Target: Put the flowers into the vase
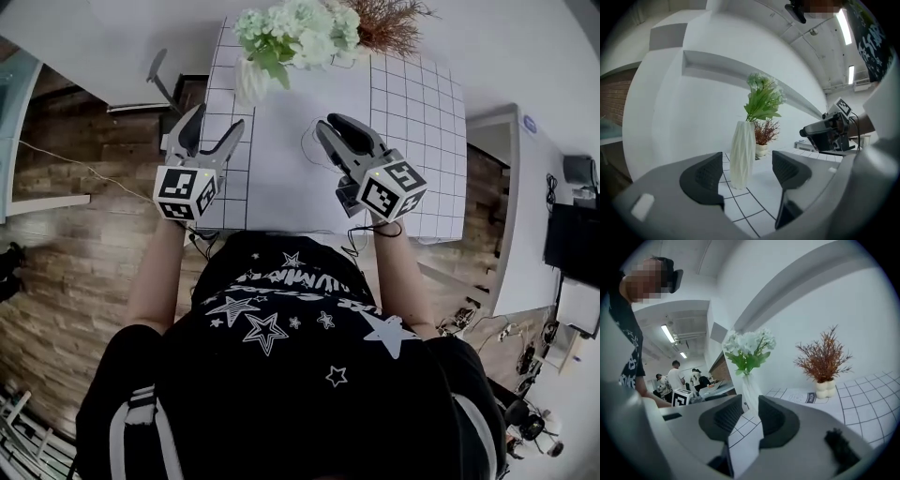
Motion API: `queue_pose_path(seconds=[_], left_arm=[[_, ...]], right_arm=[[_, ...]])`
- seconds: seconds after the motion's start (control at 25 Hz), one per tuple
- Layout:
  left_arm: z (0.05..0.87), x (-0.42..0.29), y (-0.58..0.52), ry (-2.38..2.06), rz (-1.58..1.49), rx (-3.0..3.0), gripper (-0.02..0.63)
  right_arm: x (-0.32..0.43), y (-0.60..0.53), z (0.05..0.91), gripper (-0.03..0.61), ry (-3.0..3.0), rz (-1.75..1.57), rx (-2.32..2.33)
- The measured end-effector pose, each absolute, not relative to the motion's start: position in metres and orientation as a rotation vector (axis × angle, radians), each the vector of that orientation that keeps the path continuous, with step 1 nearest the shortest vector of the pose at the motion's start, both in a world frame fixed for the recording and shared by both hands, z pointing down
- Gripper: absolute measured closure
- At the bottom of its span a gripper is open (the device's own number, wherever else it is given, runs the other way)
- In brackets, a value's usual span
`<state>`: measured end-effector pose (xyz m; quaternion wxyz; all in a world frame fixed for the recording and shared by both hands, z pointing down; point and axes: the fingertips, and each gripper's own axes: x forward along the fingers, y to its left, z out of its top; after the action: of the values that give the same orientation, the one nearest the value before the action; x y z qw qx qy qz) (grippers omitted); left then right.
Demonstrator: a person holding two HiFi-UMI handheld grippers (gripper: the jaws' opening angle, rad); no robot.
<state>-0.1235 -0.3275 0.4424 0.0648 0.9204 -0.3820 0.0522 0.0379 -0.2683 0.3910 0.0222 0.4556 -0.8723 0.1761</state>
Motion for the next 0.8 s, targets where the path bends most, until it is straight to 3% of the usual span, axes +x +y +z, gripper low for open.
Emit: queue_pose_path(seconds=[0.12,0.44,0.8], left_arm=[[0.440,-0.122,-0.304,-1.195,0.127,2.724,0.276],[0.422,-0.091,-0.252,-1.248,0.026,2.716,0.381],[0.408,-0.045,-0.174,-1.289,0.065,2.707,0.595]], right_arm=[[0.050,-0.249,0.386,0.460,-2.716,0.546,1.402],[0.090,-0.209,0.390,0.507,-2.775,0.571,1.386],[0.137,-0.132,0.382,0.545,-2.832,0.558,1.368]])
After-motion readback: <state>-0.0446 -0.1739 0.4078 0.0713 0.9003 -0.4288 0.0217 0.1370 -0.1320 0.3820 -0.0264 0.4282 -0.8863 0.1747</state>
